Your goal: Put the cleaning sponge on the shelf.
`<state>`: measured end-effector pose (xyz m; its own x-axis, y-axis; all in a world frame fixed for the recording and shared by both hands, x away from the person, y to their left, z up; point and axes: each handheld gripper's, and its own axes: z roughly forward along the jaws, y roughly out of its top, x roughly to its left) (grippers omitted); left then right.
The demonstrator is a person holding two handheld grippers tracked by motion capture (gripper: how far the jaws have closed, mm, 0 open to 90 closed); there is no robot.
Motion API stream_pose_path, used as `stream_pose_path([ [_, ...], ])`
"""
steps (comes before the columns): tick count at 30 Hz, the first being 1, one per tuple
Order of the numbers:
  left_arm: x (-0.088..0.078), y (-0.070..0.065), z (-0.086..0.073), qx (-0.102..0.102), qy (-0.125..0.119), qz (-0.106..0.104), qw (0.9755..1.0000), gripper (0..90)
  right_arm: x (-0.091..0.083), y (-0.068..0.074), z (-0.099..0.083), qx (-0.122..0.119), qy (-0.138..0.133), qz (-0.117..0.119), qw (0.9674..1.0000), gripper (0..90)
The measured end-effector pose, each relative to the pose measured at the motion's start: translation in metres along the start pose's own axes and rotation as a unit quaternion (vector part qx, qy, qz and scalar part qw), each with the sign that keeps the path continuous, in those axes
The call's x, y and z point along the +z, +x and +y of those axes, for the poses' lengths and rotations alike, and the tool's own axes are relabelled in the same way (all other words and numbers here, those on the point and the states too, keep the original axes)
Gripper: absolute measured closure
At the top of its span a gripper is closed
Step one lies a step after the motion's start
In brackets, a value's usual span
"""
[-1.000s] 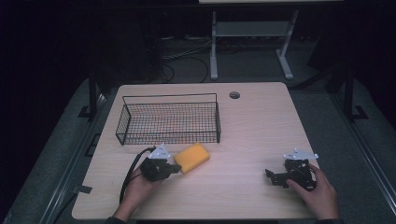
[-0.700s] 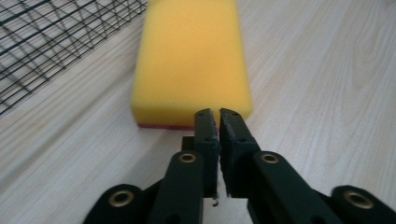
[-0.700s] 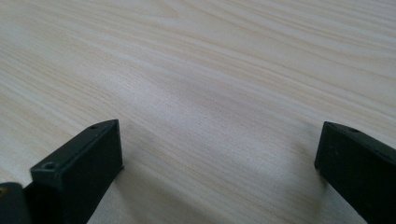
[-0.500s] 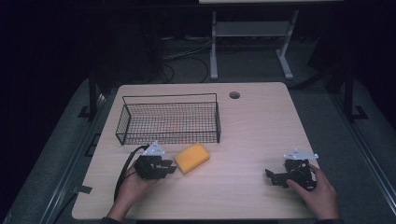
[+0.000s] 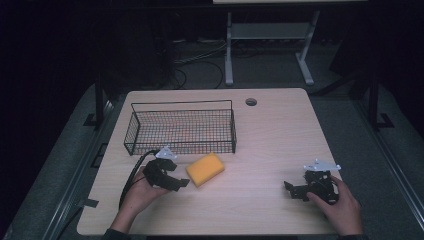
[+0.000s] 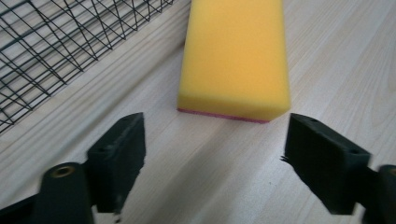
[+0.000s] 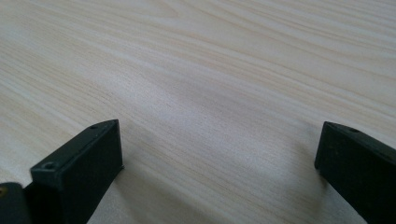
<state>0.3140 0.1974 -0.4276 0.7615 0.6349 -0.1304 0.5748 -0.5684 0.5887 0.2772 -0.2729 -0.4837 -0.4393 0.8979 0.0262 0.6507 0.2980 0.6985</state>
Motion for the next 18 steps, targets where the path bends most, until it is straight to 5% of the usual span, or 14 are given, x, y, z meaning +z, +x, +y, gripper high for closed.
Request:
stream_pose_path([
  [9,0.009,-0.002,0.017,0.012,0.038,-0.003,0.9992,8.2,0.0,0.0,0.0,0.0,0.0,0.0,1.0,0.1],
  [18,0.019,-0.005,0.031,0.026,0.063,-0.001,0.9977,6.5,0.0,0.0,0.0,0.0,0.0,0.0,1.0,0.1],
])
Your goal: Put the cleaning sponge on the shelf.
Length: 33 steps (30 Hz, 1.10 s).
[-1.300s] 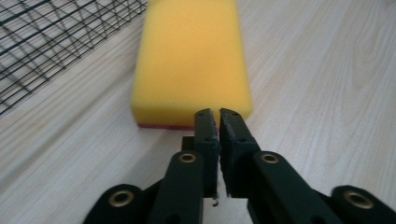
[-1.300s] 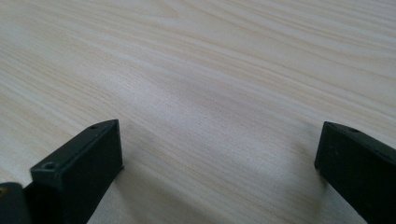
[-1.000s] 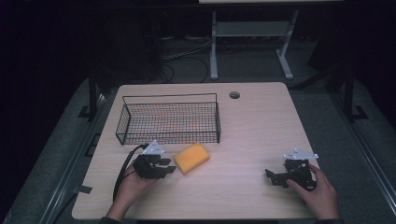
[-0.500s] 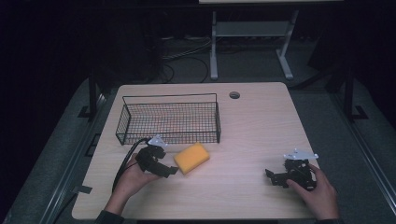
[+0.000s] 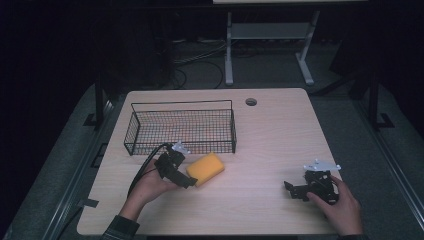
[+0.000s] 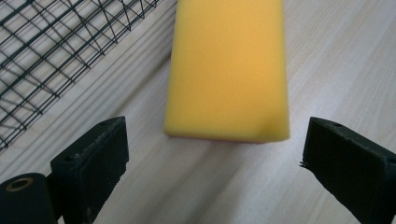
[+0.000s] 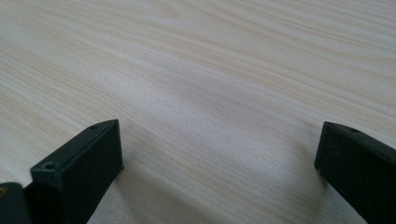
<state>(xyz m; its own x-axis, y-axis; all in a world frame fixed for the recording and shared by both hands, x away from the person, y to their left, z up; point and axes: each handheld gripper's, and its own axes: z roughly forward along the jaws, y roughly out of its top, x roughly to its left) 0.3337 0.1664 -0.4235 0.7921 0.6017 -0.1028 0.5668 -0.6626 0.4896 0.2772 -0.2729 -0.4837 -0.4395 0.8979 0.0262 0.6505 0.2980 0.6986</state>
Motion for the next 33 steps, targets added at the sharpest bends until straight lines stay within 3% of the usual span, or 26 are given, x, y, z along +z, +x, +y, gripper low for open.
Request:
stream_pose_path([
  [21,0.025,-0.011,0.036,0.031,0.037,0.011,0.9988,6.5,0.0,0.0,0.0,0.0,0.0,0.0,1.0,0.1],
  [33,0.041,-0.017,0.053,0.054,0.056,0.027,0.9966,6.5,0.0,0.0,0.0,0.0,0.0,0.0,1.0,0.1],
])
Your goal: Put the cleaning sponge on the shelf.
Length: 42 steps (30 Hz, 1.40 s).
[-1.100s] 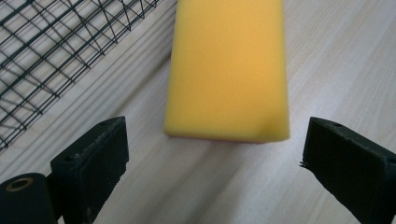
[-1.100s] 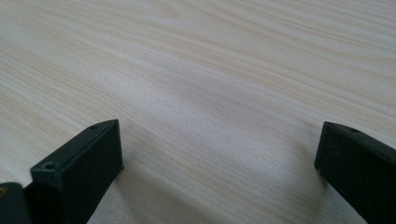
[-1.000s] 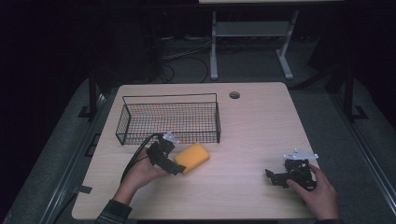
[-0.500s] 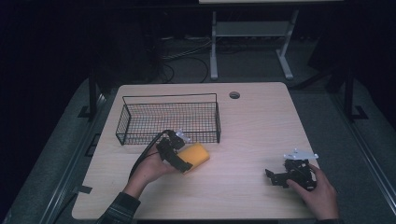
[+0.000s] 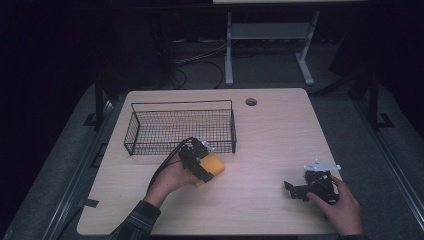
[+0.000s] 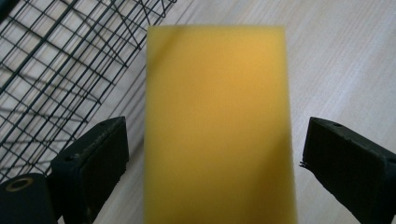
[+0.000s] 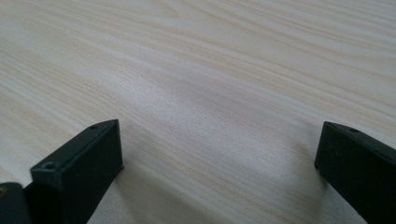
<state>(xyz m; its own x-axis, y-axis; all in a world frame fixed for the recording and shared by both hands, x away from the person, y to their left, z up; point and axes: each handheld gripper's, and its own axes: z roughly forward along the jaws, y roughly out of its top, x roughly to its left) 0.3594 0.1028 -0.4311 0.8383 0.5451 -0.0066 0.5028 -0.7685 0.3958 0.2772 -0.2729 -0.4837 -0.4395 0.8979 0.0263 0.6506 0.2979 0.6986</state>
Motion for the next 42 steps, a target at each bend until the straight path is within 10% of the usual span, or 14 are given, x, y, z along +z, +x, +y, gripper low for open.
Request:
stream_pose_path([
  [42,0.015,-0.002,0.009,0.018,0.032,0.009,0.9993,22.5,0.0,0.0,0.0,0.0,0.0,0.0,1.0,0.1],
])
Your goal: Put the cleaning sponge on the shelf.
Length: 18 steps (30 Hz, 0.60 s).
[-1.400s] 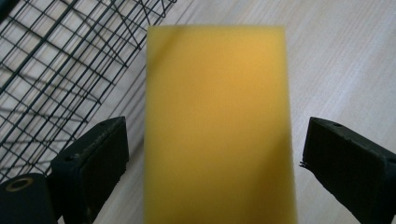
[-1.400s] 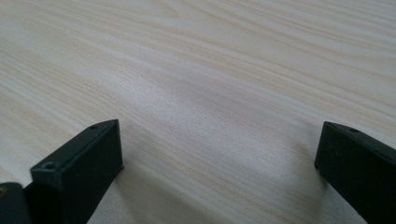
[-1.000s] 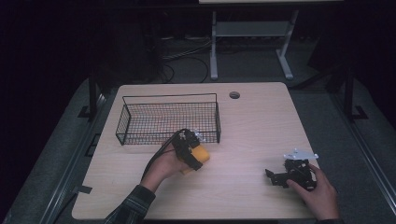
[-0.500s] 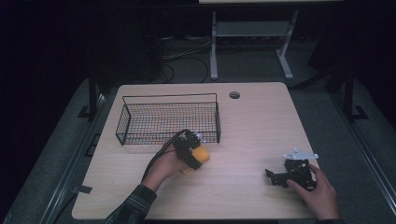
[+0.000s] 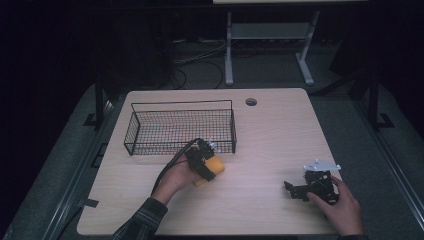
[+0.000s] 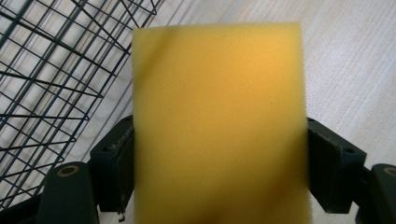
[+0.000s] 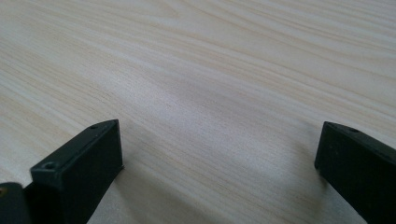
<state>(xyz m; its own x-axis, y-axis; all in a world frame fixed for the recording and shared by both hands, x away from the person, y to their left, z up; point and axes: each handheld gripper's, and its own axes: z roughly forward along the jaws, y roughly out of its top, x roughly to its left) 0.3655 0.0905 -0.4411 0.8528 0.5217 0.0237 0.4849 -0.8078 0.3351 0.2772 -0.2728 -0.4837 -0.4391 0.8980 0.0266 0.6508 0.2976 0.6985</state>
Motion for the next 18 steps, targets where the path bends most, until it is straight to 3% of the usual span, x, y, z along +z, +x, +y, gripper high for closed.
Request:
stream_pose_path([
  [5,-0.005,0.0,-0.002,-0.006,-0.008,-0.006,0.9999,22.7,0.0,0.0,0.0,0.0,0.0,0.0,1.0,0.1],
  [18,-0.019,-0.002,-0.002,0.004,-0.013,-0.022,0.9997,22.8,0.0,0.0,0.0,0.0,0.0,0.0,1.0,0.1],
])
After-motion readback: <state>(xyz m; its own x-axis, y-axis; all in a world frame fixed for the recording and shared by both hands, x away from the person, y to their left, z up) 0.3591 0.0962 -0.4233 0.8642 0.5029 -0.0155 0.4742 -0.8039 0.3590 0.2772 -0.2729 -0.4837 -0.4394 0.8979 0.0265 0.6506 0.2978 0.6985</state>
